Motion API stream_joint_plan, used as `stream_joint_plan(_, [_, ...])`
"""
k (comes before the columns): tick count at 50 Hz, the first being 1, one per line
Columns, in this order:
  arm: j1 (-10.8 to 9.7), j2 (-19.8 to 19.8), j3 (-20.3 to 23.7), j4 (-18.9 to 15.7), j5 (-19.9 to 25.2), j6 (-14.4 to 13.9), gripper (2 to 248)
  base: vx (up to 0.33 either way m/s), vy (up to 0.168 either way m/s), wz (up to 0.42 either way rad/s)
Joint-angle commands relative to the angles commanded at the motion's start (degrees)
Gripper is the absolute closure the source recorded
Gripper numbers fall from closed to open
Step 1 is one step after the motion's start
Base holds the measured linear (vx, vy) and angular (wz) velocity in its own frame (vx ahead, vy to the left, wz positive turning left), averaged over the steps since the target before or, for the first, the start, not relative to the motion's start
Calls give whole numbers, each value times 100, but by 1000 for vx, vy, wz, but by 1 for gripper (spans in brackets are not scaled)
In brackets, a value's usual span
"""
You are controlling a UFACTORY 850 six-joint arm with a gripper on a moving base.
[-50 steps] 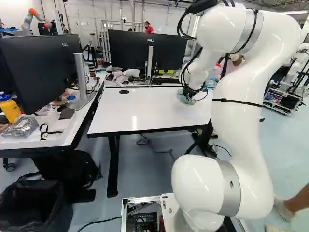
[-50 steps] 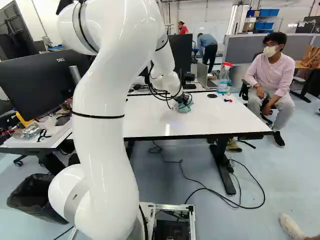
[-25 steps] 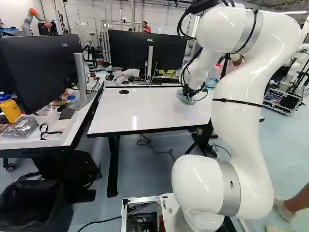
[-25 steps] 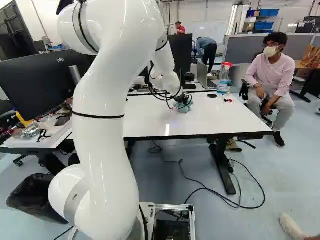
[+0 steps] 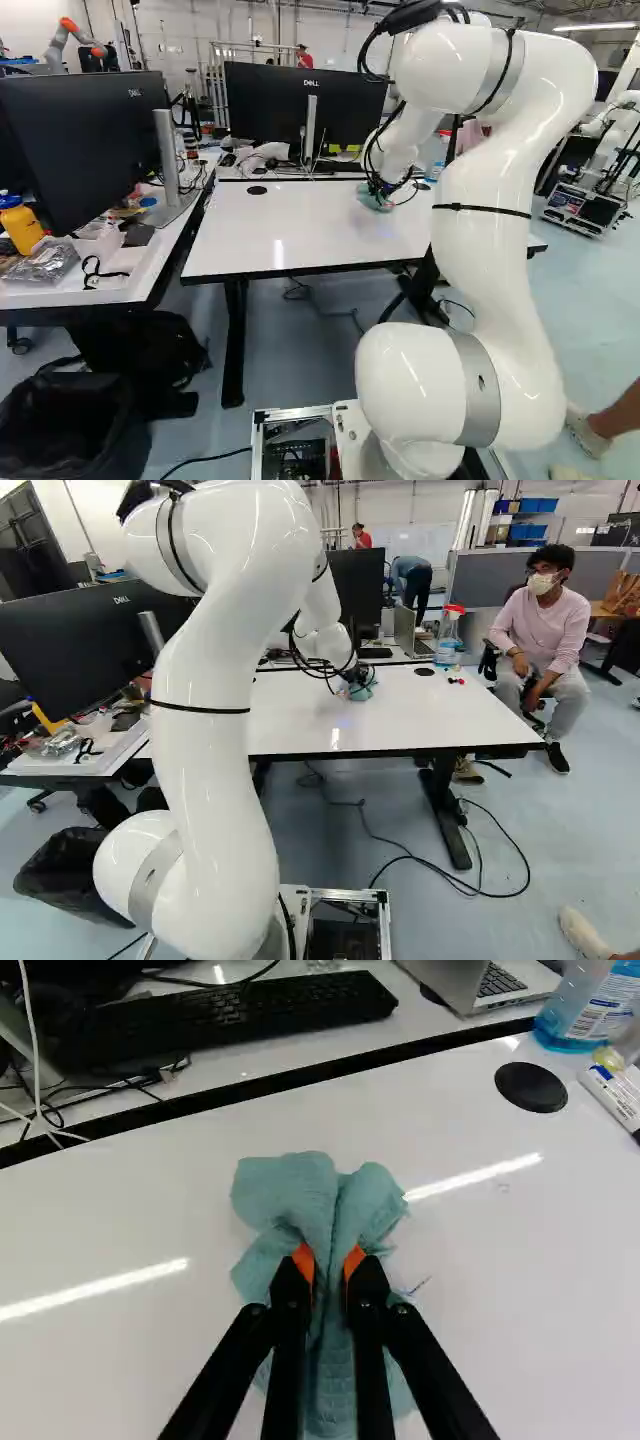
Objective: Clean the table with the green towel
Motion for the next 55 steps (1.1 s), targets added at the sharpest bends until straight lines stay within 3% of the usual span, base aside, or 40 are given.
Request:
stream_joint_plan(32, [-375, -312, -425, 0, 0, 0, 199, 0, 0, 0])
stream_joint_plan(55, [-623, -36, -48, 0, 0, 0, 199, 0, 0, 0])
